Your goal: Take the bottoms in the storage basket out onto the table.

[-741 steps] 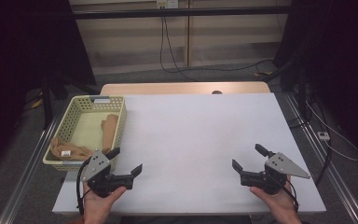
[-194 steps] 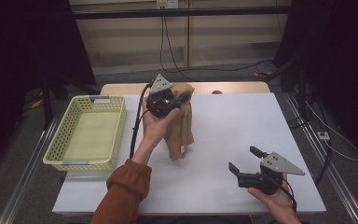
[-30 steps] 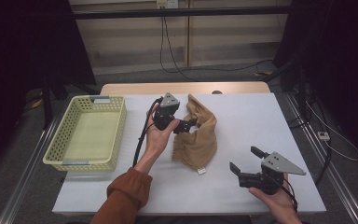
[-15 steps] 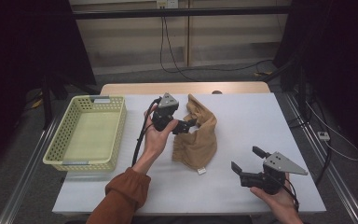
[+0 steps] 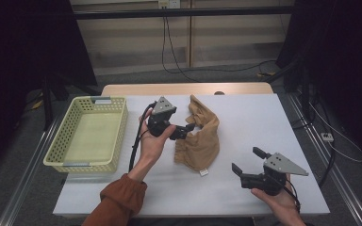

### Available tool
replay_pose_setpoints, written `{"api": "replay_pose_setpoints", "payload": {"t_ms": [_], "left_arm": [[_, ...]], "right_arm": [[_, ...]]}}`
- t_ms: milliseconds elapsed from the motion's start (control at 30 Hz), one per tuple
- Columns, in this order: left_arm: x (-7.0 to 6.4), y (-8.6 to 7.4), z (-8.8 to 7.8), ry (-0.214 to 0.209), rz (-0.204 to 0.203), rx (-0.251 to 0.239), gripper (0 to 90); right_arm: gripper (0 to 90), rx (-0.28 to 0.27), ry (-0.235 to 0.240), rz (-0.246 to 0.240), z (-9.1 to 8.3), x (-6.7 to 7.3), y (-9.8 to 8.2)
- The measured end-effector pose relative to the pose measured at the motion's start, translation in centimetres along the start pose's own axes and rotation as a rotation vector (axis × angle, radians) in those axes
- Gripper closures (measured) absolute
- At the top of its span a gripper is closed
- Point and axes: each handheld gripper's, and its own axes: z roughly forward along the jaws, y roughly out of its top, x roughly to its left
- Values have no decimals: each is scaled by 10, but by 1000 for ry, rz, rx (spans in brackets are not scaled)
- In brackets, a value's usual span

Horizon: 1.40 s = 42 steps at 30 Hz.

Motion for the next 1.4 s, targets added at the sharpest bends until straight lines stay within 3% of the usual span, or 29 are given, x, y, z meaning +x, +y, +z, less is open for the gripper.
{"api": "replay_pose_setpoints", "payload": {"t_ms": [167, 333, 433, 833, 967, 1033, 1133, 1233, 1400], "left_arm": [[-3, -3, -9, -8, 37, 10, 67], [-3, -7, -19, 9, 16, 3, 67], [-5, -9, -26, 39, 31, -13, 66], [-9, -16, -45, 50, 64, 4, 63], [-7, -20, -52, 83, 56, 2, 64], [-5, -23, -54, 73, 34, -3, 64], [-3, -27, -59, 97, 38, -3, 64], [-2, -30, -65, 78, 19, -4, 64], [-8, -28, -80, 78, 51, -21, 64]], "right_arm": [[51, 1, -2, -3, 0, 1, 0], [51, 3, -2, 0, 1, 1, 1], [51, 1, -1, -3, 1, 1, 1], [51, 0, 2, -6, 2, 2, 1], [51, 0, 1, -6, 2, 2, 1], [51, 1, 3, -6, 2, 2, 1], [51, 0, 2, -8, 2, 2, 1], [51, 1, 1, -5, 3, 2, 1], [51, -1, 4, -7, 3, 2, 1]]}}
